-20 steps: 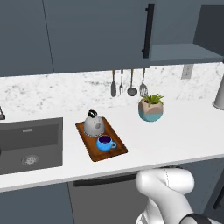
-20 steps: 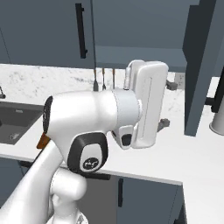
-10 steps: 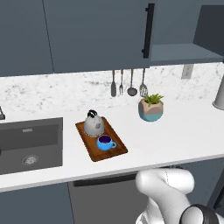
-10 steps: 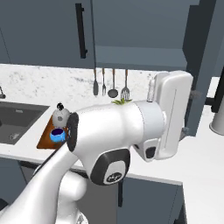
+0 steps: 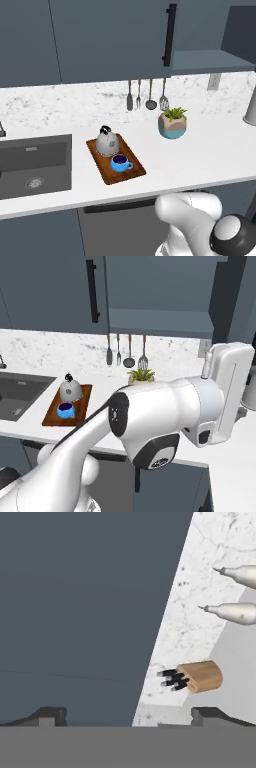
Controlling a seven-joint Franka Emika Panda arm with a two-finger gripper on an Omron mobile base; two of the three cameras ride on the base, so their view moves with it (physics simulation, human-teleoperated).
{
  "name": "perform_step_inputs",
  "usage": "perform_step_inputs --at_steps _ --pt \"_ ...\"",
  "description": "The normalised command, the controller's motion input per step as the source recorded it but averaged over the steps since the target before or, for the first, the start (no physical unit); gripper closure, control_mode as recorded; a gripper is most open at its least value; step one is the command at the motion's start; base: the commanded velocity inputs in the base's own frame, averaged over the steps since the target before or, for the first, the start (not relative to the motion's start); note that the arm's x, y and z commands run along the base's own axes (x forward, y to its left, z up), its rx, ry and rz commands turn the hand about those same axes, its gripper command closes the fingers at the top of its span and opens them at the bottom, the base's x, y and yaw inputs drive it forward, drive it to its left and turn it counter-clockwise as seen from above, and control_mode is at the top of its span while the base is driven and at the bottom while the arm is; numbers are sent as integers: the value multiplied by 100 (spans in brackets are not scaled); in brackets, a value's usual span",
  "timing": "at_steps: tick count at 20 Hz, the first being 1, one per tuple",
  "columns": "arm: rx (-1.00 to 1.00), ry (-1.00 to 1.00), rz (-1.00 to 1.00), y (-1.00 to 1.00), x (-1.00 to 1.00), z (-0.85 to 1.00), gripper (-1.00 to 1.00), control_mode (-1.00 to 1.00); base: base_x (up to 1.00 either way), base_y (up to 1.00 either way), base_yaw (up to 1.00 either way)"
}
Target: Pick the kettle from the counter and place it on the tray. Then pick the mug from the cabinet and place it on the tray. Then close the cabinet doors.
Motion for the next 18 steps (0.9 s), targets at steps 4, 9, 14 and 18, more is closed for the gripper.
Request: perform_step_inputs --at_steps 4,9,14,18 --pt "0 13 0 -42 19 -11 -100 -100 0 0 0" --pt "0 14 3 -24 25 -10 -100 -100 0 0 0" --pt "-4 8 11 -9 20 -8 -100 -100 0 0 0" --pt "-6 4 21 0 30 -8 -100 -100 0 0 0"
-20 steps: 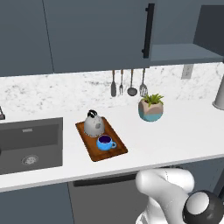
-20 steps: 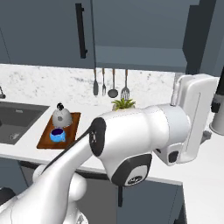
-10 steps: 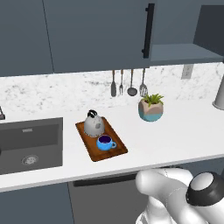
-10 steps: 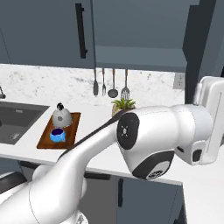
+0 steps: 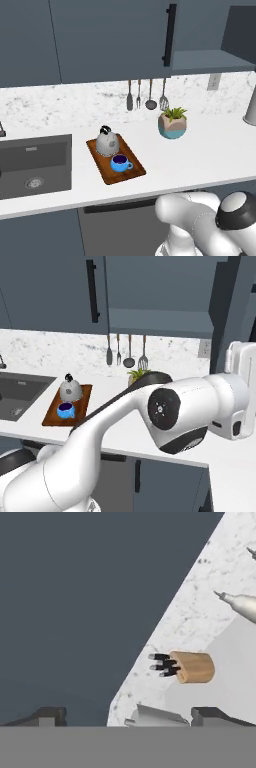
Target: Pick the kettle from the counter and place it on the tray. Then pick the mug from the cabinet and place it on the tray. Then close the cabinet doors.
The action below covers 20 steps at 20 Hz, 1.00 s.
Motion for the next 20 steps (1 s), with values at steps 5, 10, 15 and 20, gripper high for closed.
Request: perform_step_inputs --at_steps 5,10,15,20 --pt "0 2 21 0 32 -6 -100 -100 0 0 0" --pt "-6 2 19 25 13 -8 -100 -100 0 0 0" --pt "-10 1 17 36 17 0 -100 -100 0 0 0" --pt "-10 13 13 40 29 -2 -100 -100 0 0 0"
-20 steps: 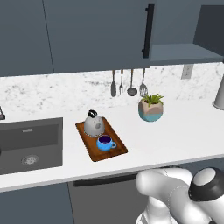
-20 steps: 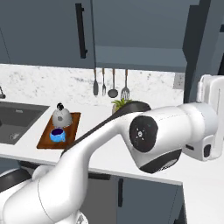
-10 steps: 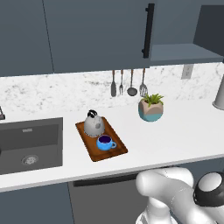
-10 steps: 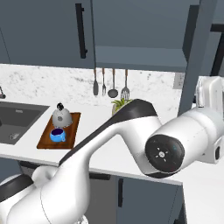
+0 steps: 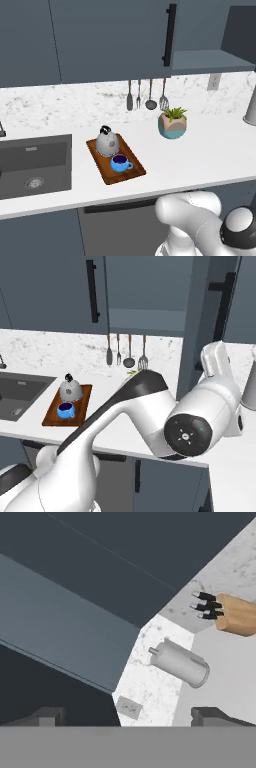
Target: Pick the kettle from the counter and place it on the tray. Then pick the mug from the cabinet and place it on the tray. Then close the cabinet doors.
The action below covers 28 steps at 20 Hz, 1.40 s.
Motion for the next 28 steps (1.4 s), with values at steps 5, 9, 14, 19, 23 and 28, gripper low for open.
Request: perform_step_inputs --at_steps 5,9,14,19,23,28 --pt "-15 14 11 53 30 -3 -100 -100 0 0 0" --pt "-17 11 11 60 38 -3 -100 -100 0 0 0" --pt "-17 7 11 64 42 -5 -100 -100 0 0 0" --pt "-17 2 13 64 46 -2 -100 -100 0 0 0" --pt "-20 0 14 66 48 -6 -100 -100 0 0 0" --pt "-19 1 11 66 73 -6 -100 -100 0 0 0"
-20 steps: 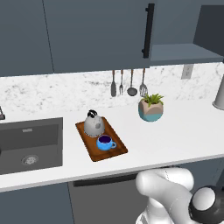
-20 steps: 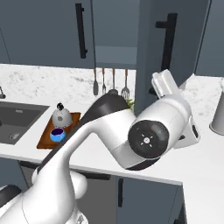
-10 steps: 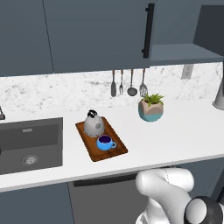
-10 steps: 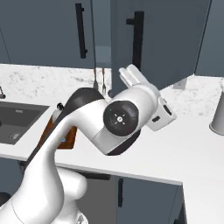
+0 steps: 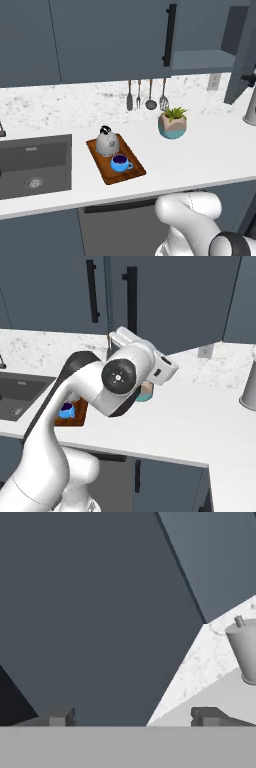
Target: Pick the kettle from the counter and place it on the tray. Then pick the mug from the cabinet and place it on the tray. Then close the cabinet doors.
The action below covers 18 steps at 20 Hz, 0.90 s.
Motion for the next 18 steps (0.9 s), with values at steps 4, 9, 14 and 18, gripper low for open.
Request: perform_step_inputs --at_steps 4,9,14,18 --pt "-14 3 5 59 89 -3 -100 -100 0 0 0" --pt "-16 7 1 57 92 -5 -100 -100 0 0 0" --pt "-16 12 3 47 98 -12 -100 -100 0 0 0" --pt "-18 14 3 49 94 -18 -100 -100 0 0 0"
